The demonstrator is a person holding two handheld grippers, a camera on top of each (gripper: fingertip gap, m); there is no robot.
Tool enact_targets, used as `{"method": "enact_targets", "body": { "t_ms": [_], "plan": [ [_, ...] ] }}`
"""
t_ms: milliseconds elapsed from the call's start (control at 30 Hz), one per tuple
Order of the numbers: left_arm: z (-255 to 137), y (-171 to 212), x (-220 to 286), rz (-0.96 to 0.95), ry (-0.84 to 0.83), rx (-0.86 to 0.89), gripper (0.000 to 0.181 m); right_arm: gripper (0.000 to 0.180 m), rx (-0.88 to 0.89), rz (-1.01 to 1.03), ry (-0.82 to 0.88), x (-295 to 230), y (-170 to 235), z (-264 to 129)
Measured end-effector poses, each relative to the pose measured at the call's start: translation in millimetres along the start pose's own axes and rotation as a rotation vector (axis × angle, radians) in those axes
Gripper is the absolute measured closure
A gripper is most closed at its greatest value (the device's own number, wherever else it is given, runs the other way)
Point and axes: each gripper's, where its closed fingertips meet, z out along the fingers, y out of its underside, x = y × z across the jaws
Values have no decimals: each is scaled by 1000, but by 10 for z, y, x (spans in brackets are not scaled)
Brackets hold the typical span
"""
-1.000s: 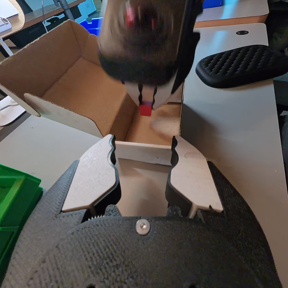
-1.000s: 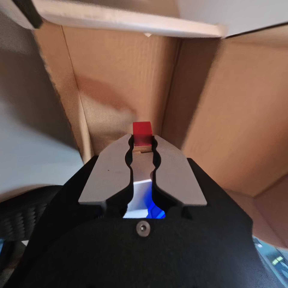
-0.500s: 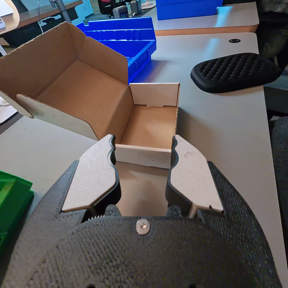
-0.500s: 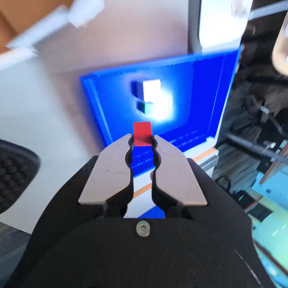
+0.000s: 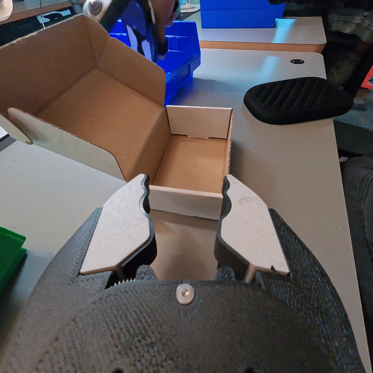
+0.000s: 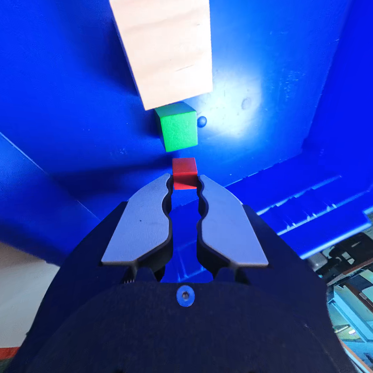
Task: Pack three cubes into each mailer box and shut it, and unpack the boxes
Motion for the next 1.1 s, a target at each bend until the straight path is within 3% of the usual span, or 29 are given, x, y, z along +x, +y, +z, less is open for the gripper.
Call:
{"method": "enact_targets", "body": {
  "t_ms": [167,300,433,533,733,967,1100],
  "plan": [
    [-4,-8,3,-5,10,9,112,155,-14,1,-41,-26,-17,98],
    [0,-3,11,4,9,5,111,144,42,15,9,40,-42,-100],
    [4,4,11,8,6,0,111,139,298,52,59,-54,-301,-652],
    [20,19,10,12,1,-10,111,140,537,31,34,-439,-564,-1147],
    [-75,-131,-237,-96,-74,78,114,143,899,49,-256,-1432,-952,-1699],
    [-46,-225,-706,-255,-152,116,117,144,981,298,-377,-1627,-1180,-1552],
    [68,-371,-843,-316,-139,121,132,159,1039,407,-363,-1569,-1261,-1566]
  ]
}}
